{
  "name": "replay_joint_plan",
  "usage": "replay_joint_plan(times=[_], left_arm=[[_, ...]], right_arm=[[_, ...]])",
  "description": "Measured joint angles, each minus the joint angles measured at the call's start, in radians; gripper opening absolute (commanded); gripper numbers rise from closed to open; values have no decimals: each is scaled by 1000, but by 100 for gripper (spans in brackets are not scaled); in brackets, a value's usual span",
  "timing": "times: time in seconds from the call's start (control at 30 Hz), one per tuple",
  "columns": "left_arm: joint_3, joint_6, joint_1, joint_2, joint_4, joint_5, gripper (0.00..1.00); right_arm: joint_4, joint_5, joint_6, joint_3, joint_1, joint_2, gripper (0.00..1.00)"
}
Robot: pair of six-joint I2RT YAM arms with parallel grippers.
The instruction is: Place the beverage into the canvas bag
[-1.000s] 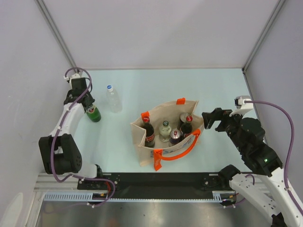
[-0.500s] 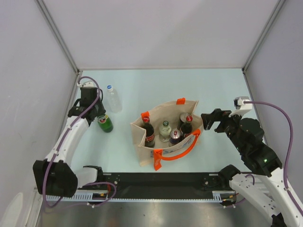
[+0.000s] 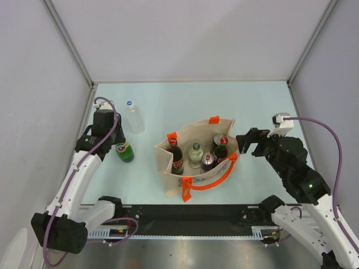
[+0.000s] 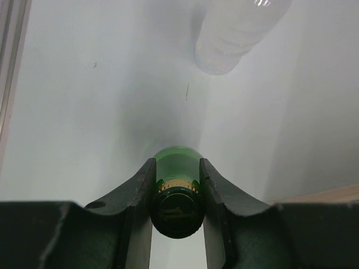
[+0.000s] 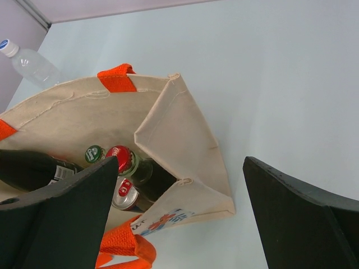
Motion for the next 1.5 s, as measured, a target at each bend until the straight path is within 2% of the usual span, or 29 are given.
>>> replay_joint_plan(times=[0.53, 0.73, 1.1, 1.5], left_arm=[[138, 31, -138, 47, -42, 5, 0], [235, 56, -171, 79, -67, 8, 0], [592, 109, -333, 243, -152, -23, 0], [1013, 183, -657, 399, -201, -83, 0]], right_arm=[[-29, 0, 25, 27, 0, 47, 100], [-30, 0, 26, 27, 0, 57, 100], [-28, 13, 25, 24, 0, 56, 99], [-29, 40, 14, 21, 0, 48, 100]])
